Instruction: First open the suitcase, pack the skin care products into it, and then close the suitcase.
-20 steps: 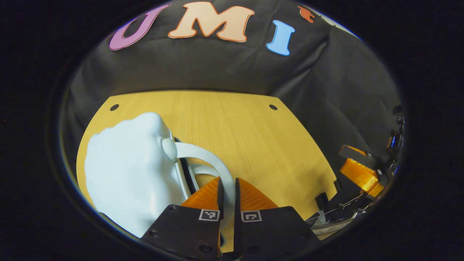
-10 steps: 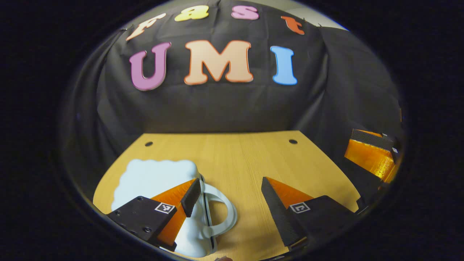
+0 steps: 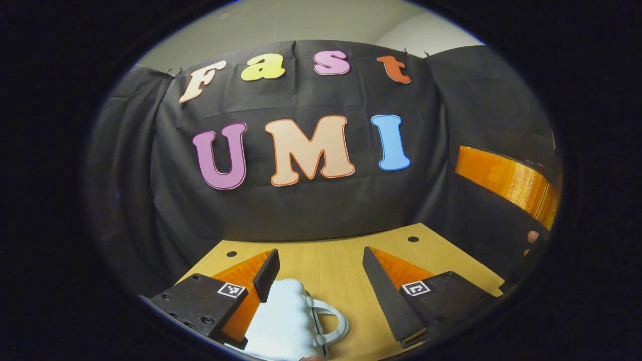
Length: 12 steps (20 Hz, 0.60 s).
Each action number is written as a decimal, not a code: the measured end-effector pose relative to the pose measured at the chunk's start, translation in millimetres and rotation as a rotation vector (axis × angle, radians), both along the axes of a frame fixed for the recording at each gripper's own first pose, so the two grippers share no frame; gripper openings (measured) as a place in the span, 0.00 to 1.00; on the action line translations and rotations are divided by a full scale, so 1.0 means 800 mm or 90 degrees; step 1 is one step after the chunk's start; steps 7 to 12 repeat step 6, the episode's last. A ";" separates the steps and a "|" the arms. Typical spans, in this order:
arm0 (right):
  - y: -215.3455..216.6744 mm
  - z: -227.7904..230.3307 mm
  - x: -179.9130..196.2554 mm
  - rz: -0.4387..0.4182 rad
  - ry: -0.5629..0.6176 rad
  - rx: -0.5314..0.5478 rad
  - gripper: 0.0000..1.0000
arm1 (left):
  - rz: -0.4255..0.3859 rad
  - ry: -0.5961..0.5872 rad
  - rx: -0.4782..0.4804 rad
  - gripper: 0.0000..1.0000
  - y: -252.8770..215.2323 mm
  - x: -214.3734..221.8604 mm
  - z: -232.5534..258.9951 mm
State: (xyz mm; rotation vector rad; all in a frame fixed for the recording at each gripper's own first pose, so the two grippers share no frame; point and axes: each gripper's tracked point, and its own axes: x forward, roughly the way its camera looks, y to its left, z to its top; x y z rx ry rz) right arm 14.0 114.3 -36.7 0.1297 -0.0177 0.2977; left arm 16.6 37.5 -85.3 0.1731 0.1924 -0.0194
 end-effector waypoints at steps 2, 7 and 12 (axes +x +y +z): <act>0.004 0.008 -0.002 -0.020 -0.016 -0.011 0.98 | -0.016 0.001 -0.002 0.97 0.008 -0.006 0.001; 0.019 0.029 -0.014 -0.041 -0.026 -0.022 0.98 | -0.032 0.008 -0.010 0.97 0.029 -0.004 0.006; 0.019 0.029 -0.014 -0.041 -0.026 -0.022 0.98 | -0.032 0.008 -0.010 0.97 0.029 -0.004 0.006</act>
